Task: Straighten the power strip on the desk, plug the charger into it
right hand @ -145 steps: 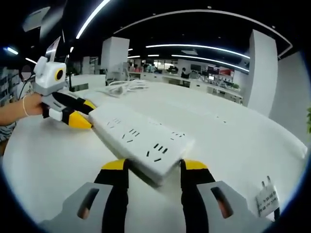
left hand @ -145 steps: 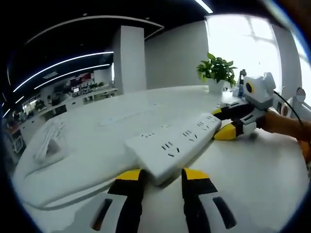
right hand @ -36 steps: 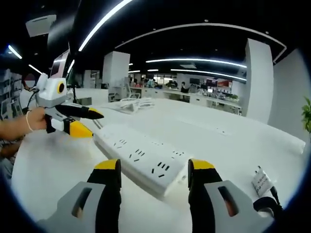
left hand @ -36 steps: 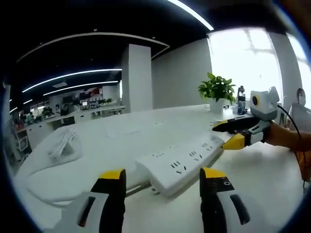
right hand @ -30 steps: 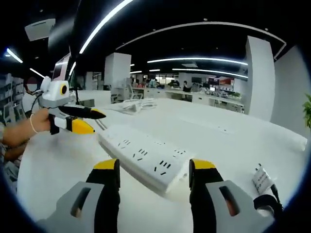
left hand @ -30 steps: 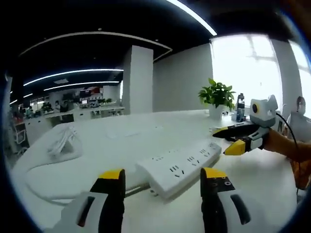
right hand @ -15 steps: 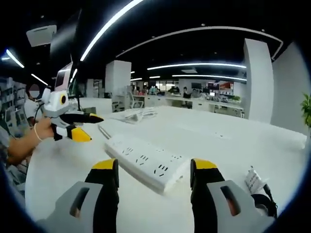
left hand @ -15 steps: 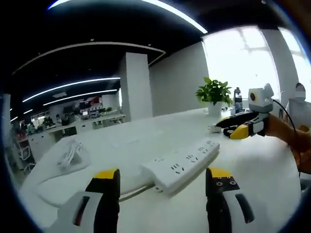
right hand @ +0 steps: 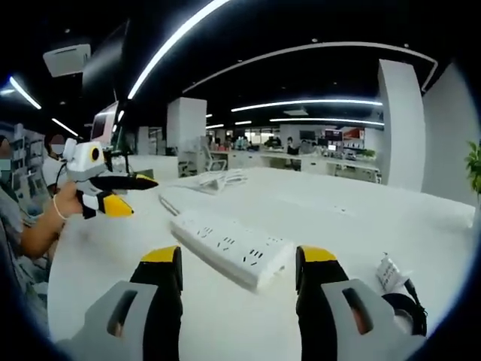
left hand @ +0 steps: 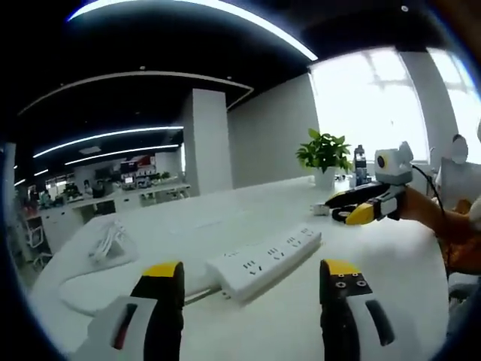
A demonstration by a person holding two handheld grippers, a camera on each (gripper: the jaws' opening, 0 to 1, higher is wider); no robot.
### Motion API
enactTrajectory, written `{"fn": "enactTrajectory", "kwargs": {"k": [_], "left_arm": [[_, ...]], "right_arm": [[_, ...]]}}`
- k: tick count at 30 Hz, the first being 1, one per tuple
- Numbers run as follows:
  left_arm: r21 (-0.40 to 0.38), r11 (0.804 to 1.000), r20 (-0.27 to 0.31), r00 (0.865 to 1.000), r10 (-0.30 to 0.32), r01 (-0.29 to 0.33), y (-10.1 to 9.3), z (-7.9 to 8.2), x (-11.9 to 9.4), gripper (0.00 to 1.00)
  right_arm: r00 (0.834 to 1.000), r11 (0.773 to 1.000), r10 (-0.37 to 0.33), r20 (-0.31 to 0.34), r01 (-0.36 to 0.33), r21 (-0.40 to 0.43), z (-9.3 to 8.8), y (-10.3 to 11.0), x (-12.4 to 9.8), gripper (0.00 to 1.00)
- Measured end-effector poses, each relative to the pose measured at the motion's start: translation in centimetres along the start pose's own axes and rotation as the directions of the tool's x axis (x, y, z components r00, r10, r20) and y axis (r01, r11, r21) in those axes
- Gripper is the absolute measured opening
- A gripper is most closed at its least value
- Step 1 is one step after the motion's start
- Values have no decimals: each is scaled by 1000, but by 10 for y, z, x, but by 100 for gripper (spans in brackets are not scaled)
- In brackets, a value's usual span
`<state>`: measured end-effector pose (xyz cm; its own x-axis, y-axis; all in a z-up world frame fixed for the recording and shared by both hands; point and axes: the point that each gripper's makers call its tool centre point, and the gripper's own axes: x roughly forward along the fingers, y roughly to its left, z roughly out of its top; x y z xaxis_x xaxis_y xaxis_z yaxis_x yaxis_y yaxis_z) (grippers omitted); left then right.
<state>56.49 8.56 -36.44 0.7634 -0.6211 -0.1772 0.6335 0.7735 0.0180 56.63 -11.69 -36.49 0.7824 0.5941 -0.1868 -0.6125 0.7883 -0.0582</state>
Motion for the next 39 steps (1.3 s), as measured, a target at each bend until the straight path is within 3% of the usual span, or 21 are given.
{"fn": "enactTrajectory", "kwargs": {"k": [14, 29, 39], "left_arm": [[-12, 1000, 24, 1000, -6, 6, -15, 0, -11, 75], [-62, 997, 44, 997, 58, -55, -14, -8, -29, 74], [-55, 997, 43, 998, 50, -48, -18, -8, -32, 74]], "right_arm": [[1000, 1000, -10, 7, 10, -18, 1, -12, -18, 60], [995, 996, -93, -40, 93, -3, -18, -54, -43, 60], [984, 988, -153, -94, 153, -15, -31, -81, -64, 59]]}}
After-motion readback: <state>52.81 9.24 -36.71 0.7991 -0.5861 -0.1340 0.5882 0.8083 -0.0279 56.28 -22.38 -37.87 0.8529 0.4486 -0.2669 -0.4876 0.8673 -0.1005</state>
